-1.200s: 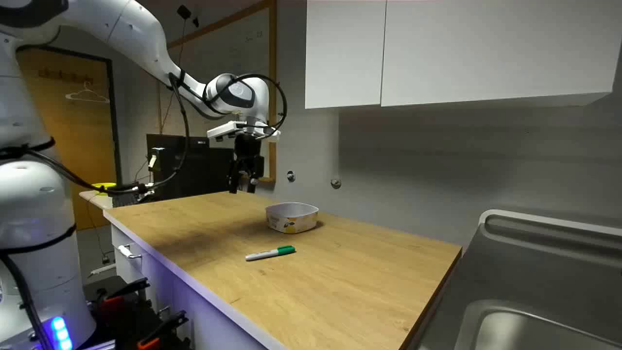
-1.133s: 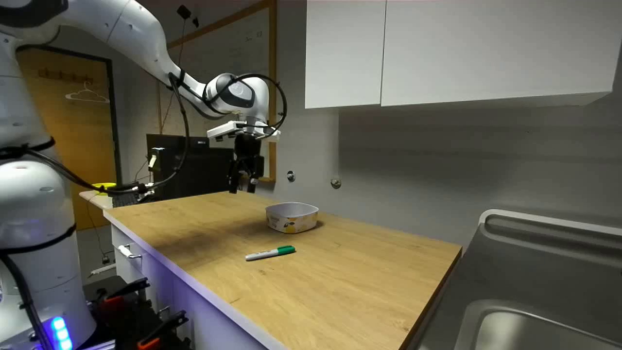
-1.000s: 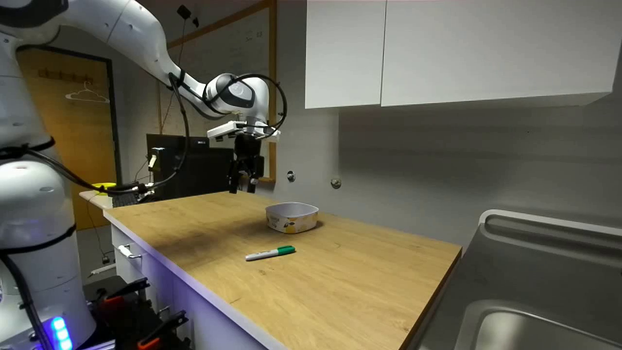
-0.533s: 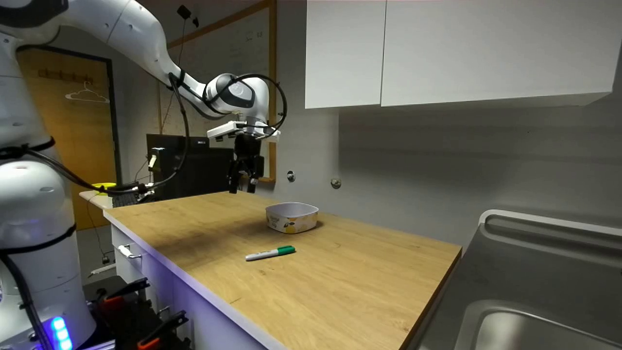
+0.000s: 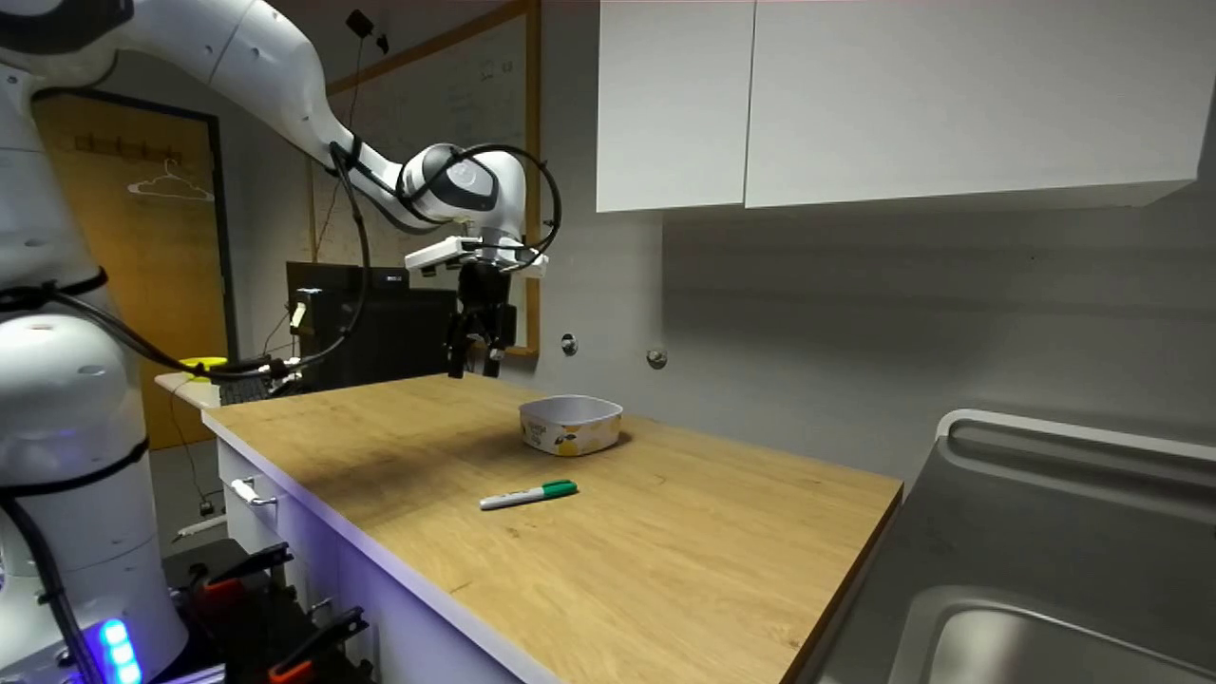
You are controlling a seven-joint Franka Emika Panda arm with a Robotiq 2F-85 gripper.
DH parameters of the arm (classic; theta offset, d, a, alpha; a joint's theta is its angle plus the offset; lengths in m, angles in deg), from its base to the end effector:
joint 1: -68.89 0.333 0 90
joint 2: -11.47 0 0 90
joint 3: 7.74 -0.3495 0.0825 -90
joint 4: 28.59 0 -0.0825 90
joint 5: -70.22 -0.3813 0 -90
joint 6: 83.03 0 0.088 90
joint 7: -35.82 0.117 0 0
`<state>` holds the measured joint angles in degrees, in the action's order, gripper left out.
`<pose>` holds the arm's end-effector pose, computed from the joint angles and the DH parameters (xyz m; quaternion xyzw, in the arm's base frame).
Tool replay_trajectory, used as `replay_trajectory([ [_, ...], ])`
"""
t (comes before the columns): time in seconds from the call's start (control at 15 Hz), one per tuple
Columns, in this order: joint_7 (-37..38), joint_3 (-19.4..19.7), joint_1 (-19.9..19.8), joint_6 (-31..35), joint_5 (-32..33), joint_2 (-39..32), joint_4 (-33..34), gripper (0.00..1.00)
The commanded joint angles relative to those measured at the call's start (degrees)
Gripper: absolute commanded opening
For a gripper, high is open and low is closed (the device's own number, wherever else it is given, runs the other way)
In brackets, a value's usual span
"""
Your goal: Put the marker in the bowl
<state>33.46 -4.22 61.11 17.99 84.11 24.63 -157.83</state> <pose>0.4222 -0.1095 0.4648 0.9850 -0.0367 -0.1418 0.0916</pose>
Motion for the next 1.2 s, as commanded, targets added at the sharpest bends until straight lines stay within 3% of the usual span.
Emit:
replay_trajectory([
  [0.0, 0.1, 0.7, 0.8, -0.1, 0.1, 0.0, 0.1, 1.00],
  [0.53, -0.9, 3.0, -0.3, 2.0, -0.8, -3.5, 2.1, 1.00],
  [1.13, -3.0, 7.1, -2.7, 5.6, -3.2, -19.4, 10.7, 1.00],
])
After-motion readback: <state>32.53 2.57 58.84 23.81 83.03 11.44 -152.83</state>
